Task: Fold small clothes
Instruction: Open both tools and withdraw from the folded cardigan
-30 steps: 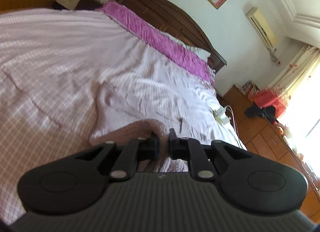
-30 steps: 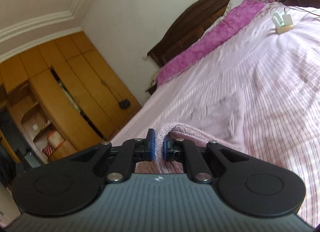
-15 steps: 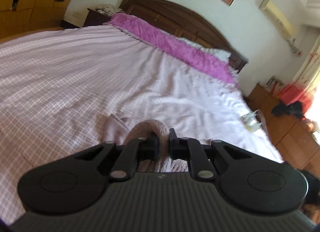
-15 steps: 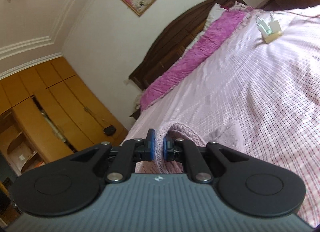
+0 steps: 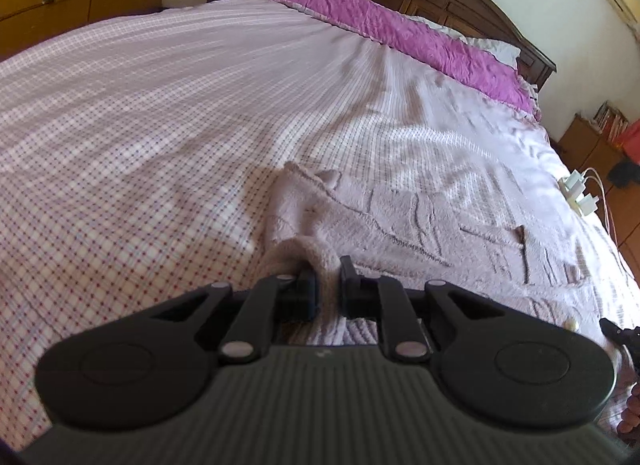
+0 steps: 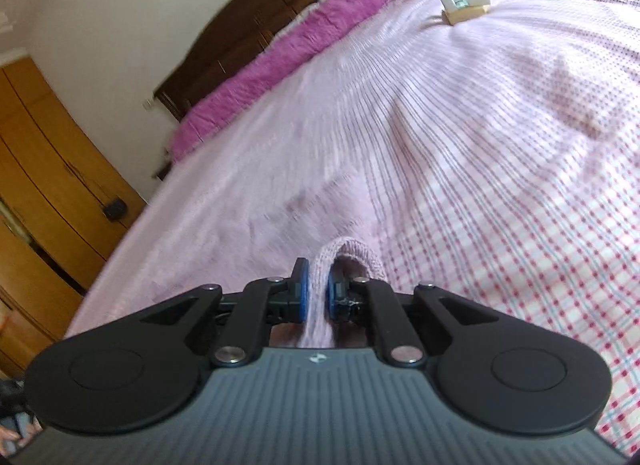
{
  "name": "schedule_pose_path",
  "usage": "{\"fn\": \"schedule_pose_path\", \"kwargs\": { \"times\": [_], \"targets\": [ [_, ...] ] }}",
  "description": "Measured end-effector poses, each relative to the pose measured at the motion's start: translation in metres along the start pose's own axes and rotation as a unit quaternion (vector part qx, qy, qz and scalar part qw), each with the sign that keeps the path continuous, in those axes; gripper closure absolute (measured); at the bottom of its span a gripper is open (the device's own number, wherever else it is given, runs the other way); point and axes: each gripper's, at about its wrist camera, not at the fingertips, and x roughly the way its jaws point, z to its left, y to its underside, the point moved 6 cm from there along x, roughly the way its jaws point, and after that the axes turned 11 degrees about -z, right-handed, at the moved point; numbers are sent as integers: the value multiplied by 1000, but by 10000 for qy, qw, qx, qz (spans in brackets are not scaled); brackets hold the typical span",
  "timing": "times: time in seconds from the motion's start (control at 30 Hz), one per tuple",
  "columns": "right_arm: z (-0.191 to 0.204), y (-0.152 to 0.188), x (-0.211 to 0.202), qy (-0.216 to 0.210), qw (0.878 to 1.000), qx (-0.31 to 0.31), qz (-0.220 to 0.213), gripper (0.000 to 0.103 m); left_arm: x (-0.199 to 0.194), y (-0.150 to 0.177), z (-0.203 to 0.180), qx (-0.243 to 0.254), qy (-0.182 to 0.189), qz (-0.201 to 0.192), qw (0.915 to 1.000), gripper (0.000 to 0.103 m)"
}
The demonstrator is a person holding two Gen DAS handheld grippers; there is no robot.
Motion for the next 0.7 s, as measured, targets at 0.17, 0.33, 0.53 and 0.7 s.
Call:
{"fn": "schedule_pose_path", "kwargs": {
  "times": [0.17, 0.33, 0.53, 0.7],
  "targets": [
    [1, 6, 5, 44, 10000, -34, -35, 84, -2, -1, -7, 256, -77, 90, 9996, 87],
    [13, 5, 8, 57, 9998, -185, 0, 58, -17, -3, -13, 408, -117, 147, 9990, 70],
    [20, -2, -17, 50, 9985, -530, -94, 43, -43, -5, -14, 738, -313, 42, 9968, 64],
    [29, -6, -55, 48, 9964, -808, -247, 39, -62, -7, -12, 926, -520, -105, 9943, 53]
  ]
}}
